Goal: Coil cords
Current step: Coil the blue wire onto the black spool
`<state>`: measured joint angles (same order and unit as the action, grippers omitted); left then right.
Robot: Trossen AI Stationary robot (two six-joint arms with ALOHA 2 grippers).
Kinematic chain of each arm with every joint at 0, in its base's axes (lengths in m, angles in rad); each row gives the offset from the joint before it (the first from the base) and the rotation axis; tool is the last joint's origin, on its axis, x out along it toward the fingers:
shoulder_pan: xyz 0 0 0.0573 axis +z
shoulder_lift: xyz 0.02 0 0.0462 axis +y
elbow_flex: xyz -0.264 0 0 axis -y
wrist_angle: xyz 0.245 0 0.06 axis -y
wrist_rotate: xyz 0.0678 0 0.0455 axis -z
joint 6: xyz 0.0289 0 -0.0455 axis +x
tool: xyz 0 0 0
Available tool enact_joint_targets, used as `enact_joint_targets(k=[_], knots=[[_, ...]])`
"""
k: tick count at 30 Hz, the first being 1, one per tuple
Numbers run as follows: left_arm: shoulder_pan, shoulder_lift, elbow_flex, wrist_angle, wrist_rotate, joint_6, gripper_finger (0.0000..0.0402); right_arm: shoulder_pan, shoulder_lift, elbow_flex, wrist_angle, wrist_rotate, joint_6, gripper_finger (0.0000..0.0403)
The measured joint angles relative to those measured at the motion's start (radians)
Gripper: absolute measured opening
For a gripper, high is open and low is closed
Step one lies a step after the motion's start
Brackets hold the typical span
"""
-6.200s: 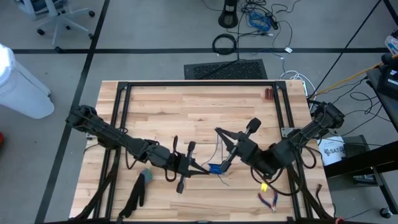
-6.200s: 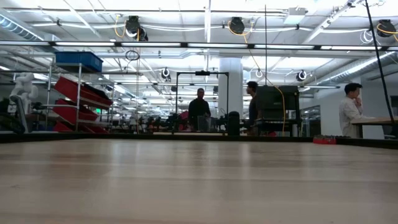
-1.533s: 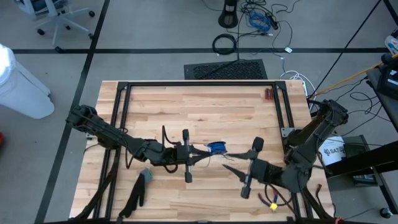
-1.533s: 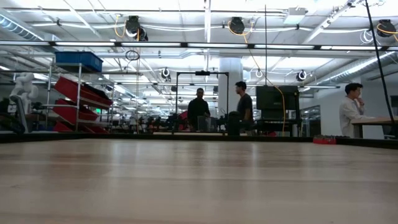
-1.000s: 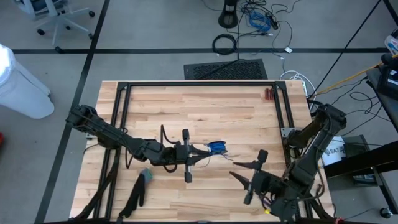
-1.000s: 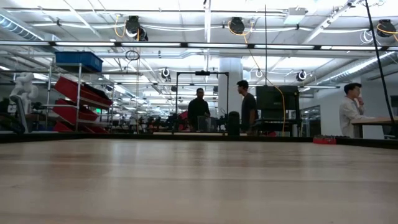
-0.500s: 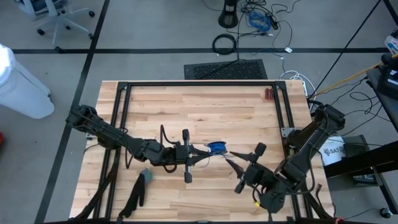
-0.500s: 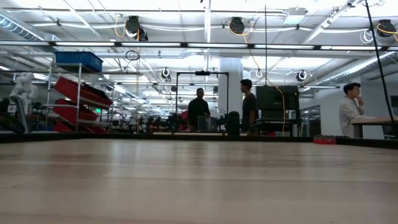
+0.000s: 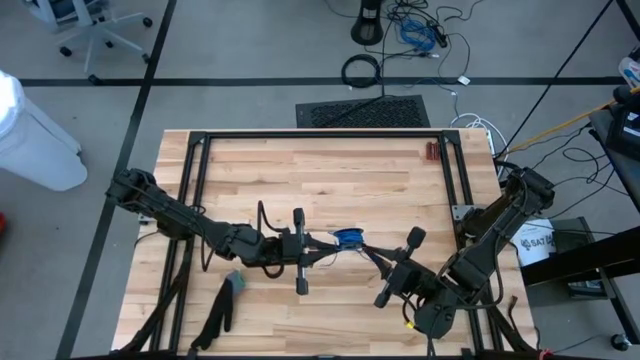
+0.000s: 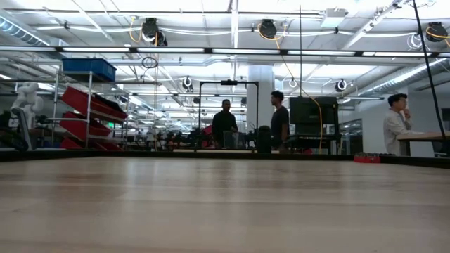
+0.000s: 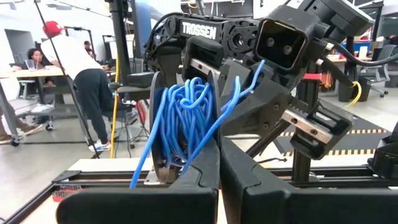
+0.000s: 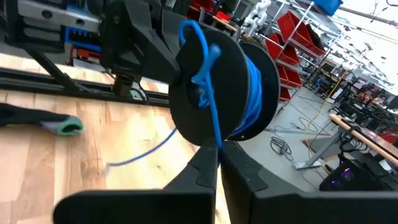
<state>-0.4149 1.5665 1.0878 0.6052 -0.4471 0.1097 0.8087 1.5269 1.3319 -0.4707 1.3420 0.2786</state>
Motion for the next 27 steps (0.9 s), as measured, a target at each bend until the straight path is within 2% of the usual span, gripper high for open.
enact_joint_targets(k=[10,20,27], knots=[[0.0,-0.001,0.0,-0.018,0.006,0.0,0.0,0.018,0.0,0.0,0.221,0.022,-0.216,0.0001],[-0.015,-0.003,0.0,-0.024,0.009,0.01,0.0,0.033,-0.041,0.0,0.208,0.021,-0.174,0.0001],[-0.026,-0.016,0.0,-0.014,0.09,0.011,0.0,0.023,-0.048,0.0,0.199,0.017,-0.18,0.0]])
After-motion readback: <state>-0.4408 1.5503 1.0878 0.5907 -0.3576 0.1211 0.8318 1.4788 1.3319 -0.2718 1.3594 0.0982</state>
